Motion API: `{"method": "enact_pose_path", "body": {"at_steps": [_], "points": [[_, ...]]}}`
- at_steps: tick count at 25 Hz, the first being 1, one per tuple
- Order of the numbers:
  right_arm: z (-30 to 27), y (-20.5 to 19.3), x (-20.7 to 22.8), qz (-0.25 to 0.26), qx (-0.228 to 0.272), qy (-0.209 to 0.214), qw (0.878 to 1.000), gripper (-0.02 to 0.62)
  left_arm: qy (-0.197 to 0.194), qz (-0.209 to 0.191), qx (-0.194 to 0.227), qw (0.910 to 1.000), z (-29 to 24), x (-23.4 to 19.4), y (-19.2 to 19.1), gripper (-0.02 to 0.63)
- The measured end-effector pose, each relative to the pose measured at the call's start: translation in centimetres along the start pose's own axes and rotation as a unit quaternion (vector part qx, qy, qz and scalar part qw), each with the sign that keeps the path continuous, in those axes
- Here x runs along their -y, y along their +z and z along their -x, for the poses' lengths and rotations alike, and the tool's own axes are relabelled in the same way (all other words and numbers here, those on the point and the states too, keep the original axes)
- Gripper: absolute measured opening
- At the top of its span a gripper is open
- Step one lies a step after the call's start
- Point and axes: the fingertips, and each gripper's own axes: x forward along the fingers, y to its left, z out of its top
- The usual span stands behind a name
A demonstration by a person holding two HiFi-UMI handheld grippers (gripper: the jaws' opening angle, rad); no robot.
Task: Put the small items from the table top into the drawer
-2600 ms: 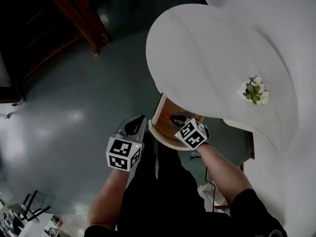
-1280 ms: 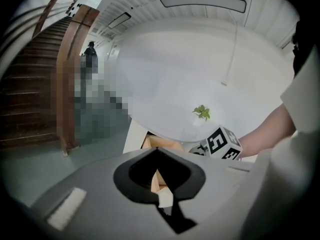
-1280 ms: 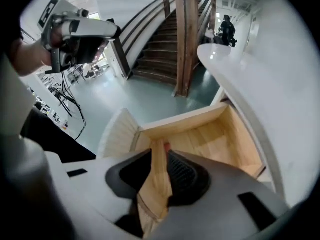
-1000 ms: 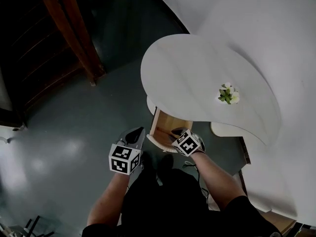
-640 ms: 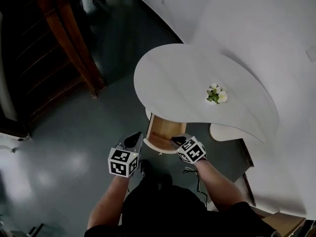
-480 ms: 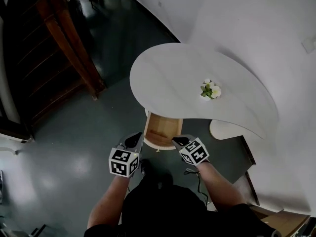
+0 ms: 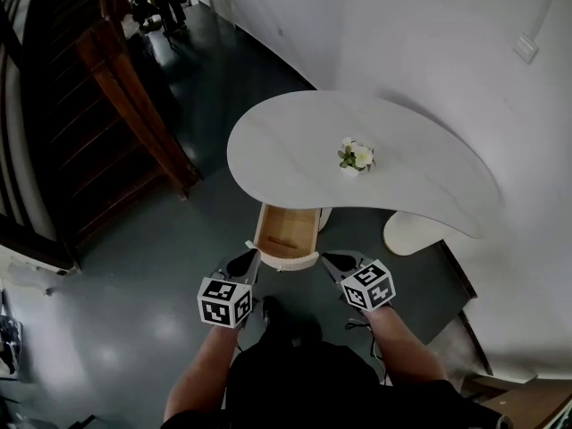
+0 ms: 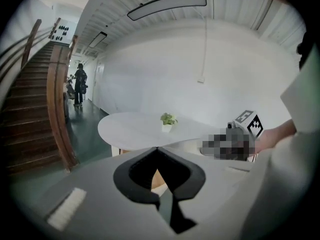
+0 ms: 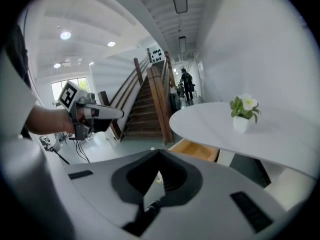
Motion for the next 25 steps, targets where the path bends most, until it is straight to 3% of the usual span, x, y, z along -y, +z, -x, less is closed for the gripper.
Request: {"method": "enact_pose_path", "body": {"at_steps": [11,16,25], "points": [[7.2,5.1,-1.1,0.000,0.116,-0.011,0.993,0.012,-0.003,-0.032,0.009,0.9994,3.5,4.0,3.0,-0.003],[9.3,8.4,-1.1,-0.001,0.159,-0.031,0.987,0.012,-0.014,-0.050,0.029,0.9982,4.3,3.1,5.5,-0.003],[9.3,16.5,-5.8,0.071,0.207,-0.076,0.973,0.011,-0.024,-0.084,0.099,0.9913,8.9,-0.7,11.2,-0.003]]}}
